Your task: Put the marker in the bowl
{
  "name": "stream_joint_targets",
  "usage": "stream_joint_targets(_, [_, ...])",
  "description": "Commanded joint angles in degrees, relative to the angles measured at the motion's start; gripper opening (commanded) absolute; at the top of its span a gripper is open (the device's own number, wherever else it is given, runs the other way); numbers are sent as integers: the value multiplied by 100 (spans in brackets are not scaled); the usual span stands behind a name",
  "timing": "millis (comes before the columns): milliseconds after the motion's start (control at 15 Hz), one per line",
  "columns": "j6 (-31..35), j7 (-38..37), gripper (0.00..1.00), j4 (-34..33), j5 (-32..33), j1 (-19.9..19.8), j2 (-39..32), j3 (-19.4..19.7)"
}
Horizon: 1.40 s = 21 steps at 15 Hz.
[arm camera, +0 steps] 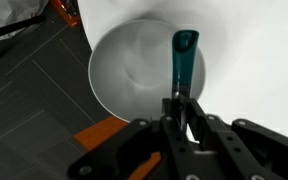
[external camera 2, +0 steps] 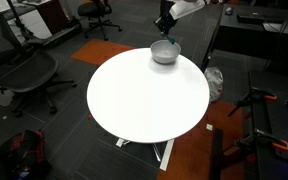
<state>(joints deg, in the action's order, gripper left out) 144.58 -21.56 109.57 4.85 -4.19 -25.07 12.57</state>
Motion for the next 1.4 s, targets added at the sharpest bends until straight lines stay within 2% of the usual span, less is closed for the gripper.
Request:
stream_joint_targets(0, [-335, 115, 5, -666, -102, -151, -550, 29])
stream_joint_targets(600, [-611, 124, 5, -1336, -250, -398, -1348, 27])
stream_joint_targets(667, [-620, 77, 44, -1371, -234, -378, -1401, 53])
stream_joint_targets(800, [-616, 76, 50, -1418, -251, -384, -1462, 50])
stream_joint_targets(1200, [-504, 93, 95, -1183, -275, -361, -1175, 61])
stream_joint_targets(1267, [-507, 95, 100, -1093, -252, -339, -1055, 75])
stream_joint_targets(1333, [-492, 108, 100, -1011, -241, -329, -936, 76])
